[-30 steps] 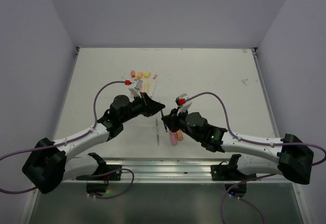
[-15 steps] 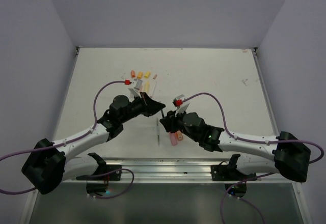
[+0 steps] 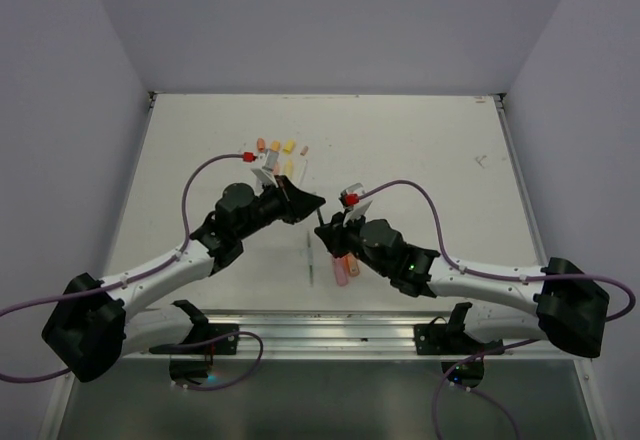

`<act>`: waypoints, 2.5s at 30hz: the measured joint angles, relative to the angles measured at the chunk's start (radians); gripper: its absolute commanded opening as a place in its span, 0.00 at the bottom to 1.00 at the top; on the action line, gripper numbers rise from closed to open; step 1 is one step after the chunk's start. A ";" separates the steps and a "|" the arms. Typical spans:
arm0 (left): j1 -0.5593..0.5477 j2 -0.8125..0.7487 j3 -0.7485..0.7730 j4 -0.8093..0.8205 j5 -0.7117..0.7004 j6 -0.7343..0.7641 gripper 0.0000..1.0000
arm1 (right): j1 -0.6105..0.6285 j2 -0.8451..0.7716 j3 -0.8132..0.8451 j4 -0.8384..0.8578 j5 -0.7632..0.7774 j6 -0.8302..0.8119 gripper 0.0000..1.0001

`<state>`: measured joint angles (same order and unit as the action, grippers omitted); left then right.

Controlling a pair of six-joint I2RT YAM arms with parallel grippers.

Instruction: Open the pen caps

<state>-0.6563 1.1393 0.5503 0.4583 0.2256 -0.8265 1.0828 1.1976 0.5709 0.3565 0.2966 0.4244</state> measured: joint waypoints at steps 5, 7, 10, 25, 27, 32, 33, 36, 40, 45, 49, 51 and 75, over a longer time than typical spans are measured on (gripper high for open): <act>-0.002 0.000 0.055 -0.038 -0.049 0.003 0.00 | -0.013 -0.003 -0.002 0.056 0.008 -0.024 0.00; 0.001 0.000 0.077 -0.049 -0.059 0.008 0.00 | -0.018 -0.006 -0.003 0.088 0.011 -0.040 0.00; 0.041 0.003 0.135 -0.044 -0.114 0.012 0.00 | -0.016 -0.009 -0.023 0.103 -0.002 -0.063 0.00; 0.223 0.145 0.518 -0.085 -0.216 0.169 0.05 | 0.002 -0.010 -0.111 0.068 -0.012 -0.122 0.00; 0.224 0.231 0.604 -0.156 -0.188 0.217 0.06 | 0.002 -0.024 -0.120 0.066 0.009 -0.119 0.00; 0.223 0.493 0.806 -0.375 -0.117 0.335 0.06 | 0.002 -0.047 -0.129 0.063 0.055 -0.114 0.00; 0.223 0.548 0.837 -0.415 -0.109 0.358 0.07 | 0.002 -0.047 -0.129 0.063 0.060 -0.114 0.00; 0.222 0.698 0.929 -0.540 -0.097 0.417 0.09 | -0.002 -0.047 -0.129 0.055 0.081 -0.112 0.00; 0.219 0.867 1.028 -0.635 -0.100 0.476 0.09 | -0.003 -0.045 -0.129 0.054 0.095 -0.111 0.00; 0.216 1.008 1.137 -0.676 -0.119 0.527 0.10 | -0.008 -0.026 -0.129 0.051 0.107 -0.108 0.00; 0.216 1.078 1.198 -0.669 -0.132 0.551 0.11 | -0.014 -0.005 -0.129 0.048 0.110 -0.103 0.00; 0.216 1.108 1.213 -0.655 -0.132 0.558 0.12 | -0.019 0.007 -0.129 0.047 0.112 -0.103 0.00; 0.216 1.225 1.227 -0.556 -0.132 0.557 0.34 | -0.104 0.056 -0.129 0.048 0.074 -0.064 0.00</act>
<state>-0.4408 2.3638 1.7775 -0.0978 0.0937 -0.2691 0.9791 1.2541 0.4423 0.4046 0.3710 0.3603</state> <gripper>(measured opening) 0.314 0.125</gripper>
